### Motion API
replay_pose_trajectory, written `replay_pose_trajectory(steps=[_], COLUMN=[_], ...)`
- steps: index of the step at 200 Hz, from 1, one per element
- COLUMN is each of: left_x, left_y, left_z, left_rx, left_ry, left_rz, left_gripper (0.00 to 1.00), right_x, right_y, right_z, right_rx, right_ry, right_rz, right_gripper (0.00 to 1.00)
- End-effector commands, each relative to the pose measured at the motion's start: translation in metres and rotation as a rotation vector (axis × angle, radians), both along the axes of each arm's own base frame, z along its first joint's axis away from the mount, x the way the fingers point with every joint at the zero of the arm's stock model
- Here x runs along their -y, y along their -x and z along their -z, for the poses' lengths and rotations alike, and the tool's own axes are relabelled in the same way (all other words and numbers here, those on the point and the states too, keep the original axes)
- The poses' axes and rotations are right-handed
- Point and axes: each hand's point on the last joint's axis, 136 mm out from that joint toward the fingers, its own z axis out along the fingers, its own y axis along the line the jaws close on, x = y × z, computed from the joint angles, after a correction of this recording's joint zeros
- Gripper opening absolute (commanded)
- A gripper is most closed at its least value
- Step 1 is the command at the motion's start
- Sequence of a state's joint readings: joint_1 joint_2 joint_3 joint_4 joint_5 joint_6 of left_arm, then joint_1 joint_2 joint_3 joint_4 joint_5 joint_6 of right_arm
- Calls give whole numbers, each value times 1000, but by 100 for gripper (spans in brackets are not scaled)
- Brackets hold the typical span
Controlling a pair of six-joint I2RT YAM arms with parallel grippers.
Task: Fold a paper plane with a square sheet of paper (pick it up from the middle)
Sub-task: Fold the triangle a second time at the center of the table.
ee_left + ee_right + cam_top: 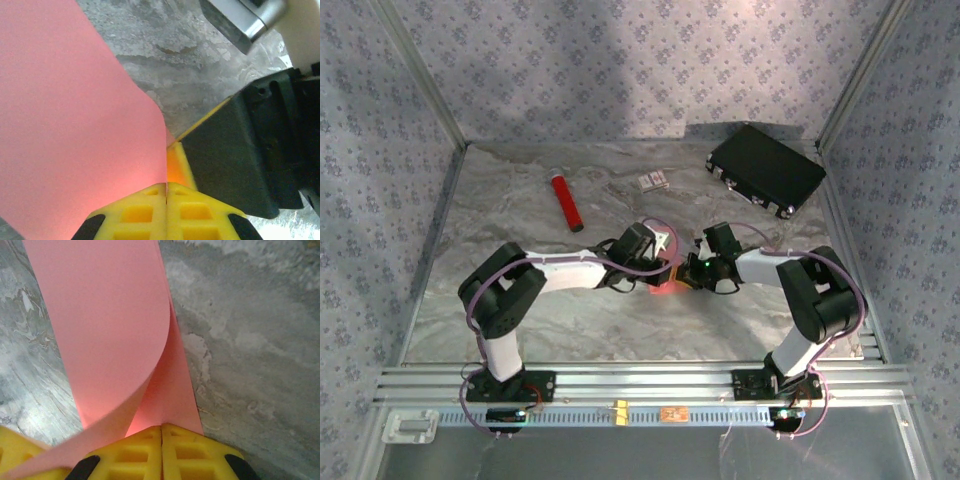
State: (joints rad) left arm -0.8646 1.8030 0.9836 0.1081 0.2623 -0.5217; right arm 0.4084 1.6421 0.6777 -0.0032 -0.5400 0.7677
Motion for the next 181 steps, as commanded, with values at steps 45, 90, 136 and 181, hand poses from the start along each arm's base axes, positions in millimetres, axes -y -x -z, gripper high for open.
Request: replay_pose_trajectory(steps=[45,90,136,181], left_x=[-11,-19,-22,-26], left_y=[-10,-14,-16,-22], left_z=[15,23,27,31], left_rx=[-34,-28,-22,-5], left_ry=[-19,-65,-82,-106], left_rz=[-21,-30,-32,-42], left_gripper=[0,0,0,0], right_x=[21,23,23,23], right_y=[14,13,13,12], right_z=[18,14,13,11], right_rx=[-66,-58,-59,-56], right_ry=[110,123,135,145], right_rz=[-4,-16,-30,-33], right_gripper=[8,8,8,8])
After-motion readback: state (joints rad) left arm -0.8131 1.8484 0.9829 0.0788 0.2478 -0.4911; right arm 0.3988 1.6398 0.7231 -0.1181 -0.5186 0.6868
